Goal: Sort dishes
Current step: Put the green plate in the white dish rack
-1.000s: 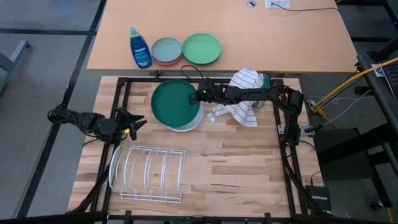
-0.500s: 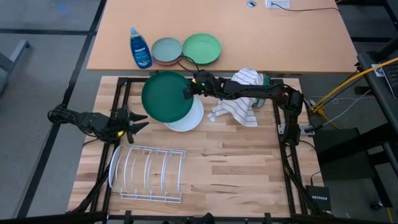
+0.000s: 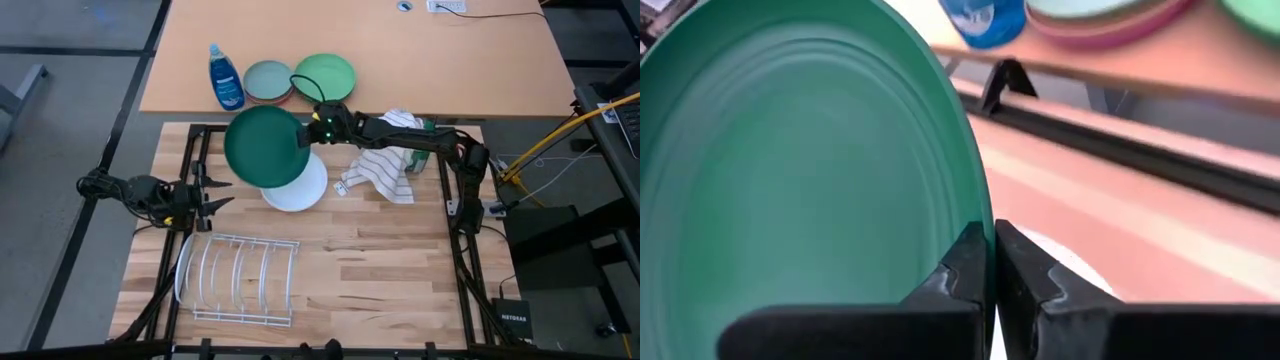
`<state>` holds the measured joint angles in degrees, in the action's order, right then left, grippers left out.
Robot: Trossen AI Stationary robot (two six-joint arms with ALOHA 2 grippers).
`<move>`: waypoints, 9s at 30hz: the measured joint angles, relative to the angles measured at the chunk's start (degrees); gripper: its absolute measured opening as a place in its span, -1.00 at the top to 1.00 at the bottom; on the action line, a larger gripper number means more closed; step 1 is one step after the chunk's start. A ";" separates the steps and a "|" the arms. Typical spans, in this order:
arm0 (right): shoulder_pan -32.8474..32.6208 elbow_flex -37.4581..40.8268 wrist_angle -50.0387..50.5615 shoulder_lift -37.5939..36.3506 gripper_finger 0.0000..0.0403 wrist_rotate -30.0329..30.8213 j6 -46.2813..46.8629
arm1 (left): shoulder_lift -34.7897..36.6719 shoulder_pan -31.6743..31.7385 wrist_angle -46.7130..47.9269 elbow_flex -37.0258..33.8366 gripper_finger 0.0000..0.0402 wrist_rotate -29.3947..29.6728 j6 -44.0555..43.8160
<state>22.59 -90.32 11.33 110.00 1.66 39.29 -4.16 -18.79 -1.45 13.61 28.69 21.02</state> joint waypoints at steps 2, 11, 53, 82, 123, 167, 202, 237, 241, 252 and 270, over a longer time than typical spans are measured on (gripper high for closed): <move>-0.02 0.00 0.92 0.01 0.96 -1.00 0.14 | 0.00 0.01 0.26 0.00 0.24 0.00 -0.87; -0.06 0.00 -0.26 -0.01 0.96 -7.97 -2.11 | 0.02 0.00 -3.88 0.00 0.24 0.09 -8.79; -0.11 0.00 -40.06 0.01 0.96 -10.24 -19.62 | 0.00 0.00 -22.86 -0.04 0.24 0.02 -10.14; -2.73 0.00 -36.81 0.01 0.96 7.44 -30.67 | 0.01 0.04 -23.08 -0.09 0.24 16.76 4.31; -1.40 0.00 -18.07 0.10 0.97 12.21 -12.56 | 0.00 0.02 -18.25 -0.09 0.24 29.14 -4.39; -3.47 0.02 19.85 -0.58 0.97 -45.78 16.00 | 0.01 0.04 -13.94 0.00 0.24 -15.88 -14.24; -3.82 0.02 19.66 -0.58 0.97 -45.66 17.66 | -1.88 0.07 -13.79 0.00 0.24 -8.08 -12.40; -3.83 0.02 19.70 -0.55 0.97 -45.84 17.92 | -32.34 0.04 25.29 27.65 0.02 -16.11 -3.99; -3.87 0.02 19.68 -0.55 0.97 -45.86 17.61 | -33.24 0.05 24.64 27.74 0.18 -16.08 -0.99; -3.65 -0.22 17.93 -0.55 0.84 -45.94 17.72 | -31.65 -0.07 24.94 27.63 0.93 -17.20 2.43; 4.03 0.15 11.21 -1.20 0.82 -38.94 11.40 | -30.44 0.15 25.45 32.03 0.95 -9.99 -9.29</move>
<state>26.62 -90.17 22.54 108.81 -37.28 50.69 -34.61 -18.64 23.99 45.64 18.70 11.72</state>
